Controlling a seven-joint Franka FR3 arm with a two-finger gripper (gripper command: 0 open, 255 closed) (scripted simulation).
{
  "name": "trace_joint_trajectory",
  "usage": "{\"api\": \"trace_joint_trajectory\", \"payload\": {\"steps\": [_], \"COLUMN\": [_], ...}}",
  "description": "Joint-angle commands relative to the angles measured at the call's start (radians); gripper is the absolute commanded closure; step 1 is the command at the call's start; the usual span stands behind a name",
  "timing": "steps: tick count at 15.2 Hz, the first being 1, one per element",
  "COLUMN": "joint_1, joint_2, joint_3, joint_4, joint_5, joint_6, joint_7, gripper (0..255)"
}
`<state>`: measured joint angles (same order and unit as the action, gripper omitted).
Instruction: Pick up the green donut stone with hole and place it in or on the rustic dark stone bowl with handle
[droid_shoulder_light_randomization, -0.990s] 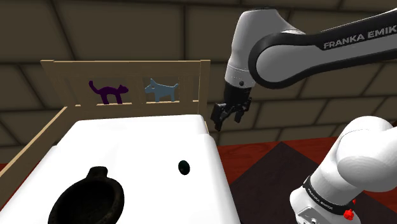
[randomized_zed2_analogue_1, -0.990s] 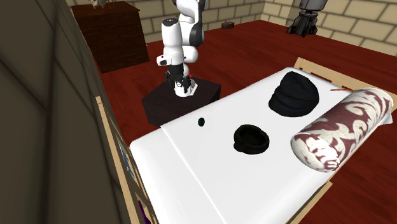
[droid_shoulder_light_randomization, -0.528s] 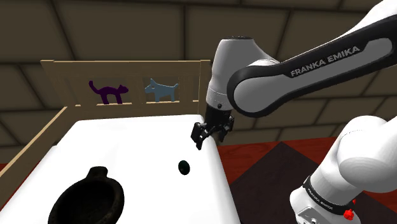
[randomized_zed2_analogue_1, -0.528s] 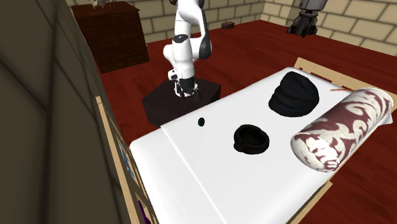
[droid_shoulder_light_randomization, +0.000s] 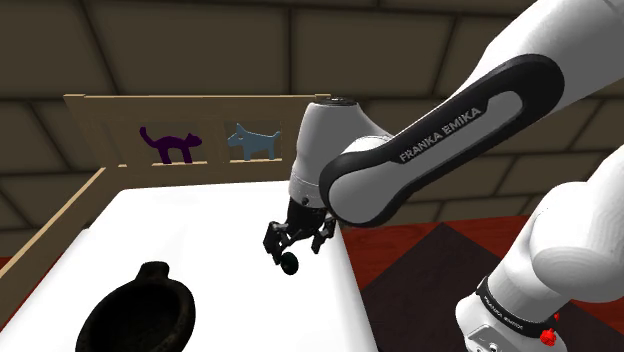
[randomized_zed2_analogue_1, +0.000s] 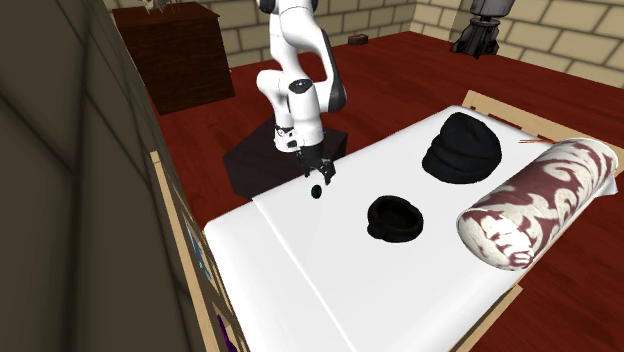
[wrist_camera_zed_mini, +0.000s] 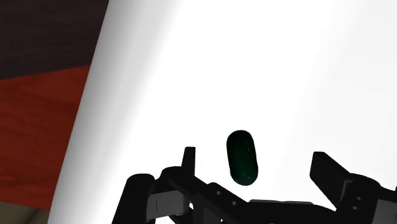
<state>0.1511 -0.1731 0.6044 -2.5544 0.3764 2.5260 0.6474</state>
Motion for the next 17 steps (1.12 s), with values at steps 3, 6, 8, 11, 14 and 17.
{"api": "trace_joint_trajectory", "payload": {"steps": [3, 6, 8, 11, 14, 17], "joint_1": [-0.007, -0.012, -0.012, -0.012, -0.012, -0.012], "joint_2": [0.068, 0.129, 0.129, 0.129, 0.129, 0.129], "joint_3": [0.018, 0.029, 0.029, 0.029, 0.028, 0.028], "joint_4": [-0.001, -0.004, -0.004, -0.004, -0.004, -0.004], "joint_5": [-0.029, -0.068, -0.068, -0.068, -0.068, -0.068], "joint_6": [0.069, 0.13, 0.13, 0.13, 0.13, 0.13], "joint_7": [0.026, 0.055, 0.055, 0.055, 0.055, 0.055], "gripper": [0, 0, 0, 0, 0, 255]}}
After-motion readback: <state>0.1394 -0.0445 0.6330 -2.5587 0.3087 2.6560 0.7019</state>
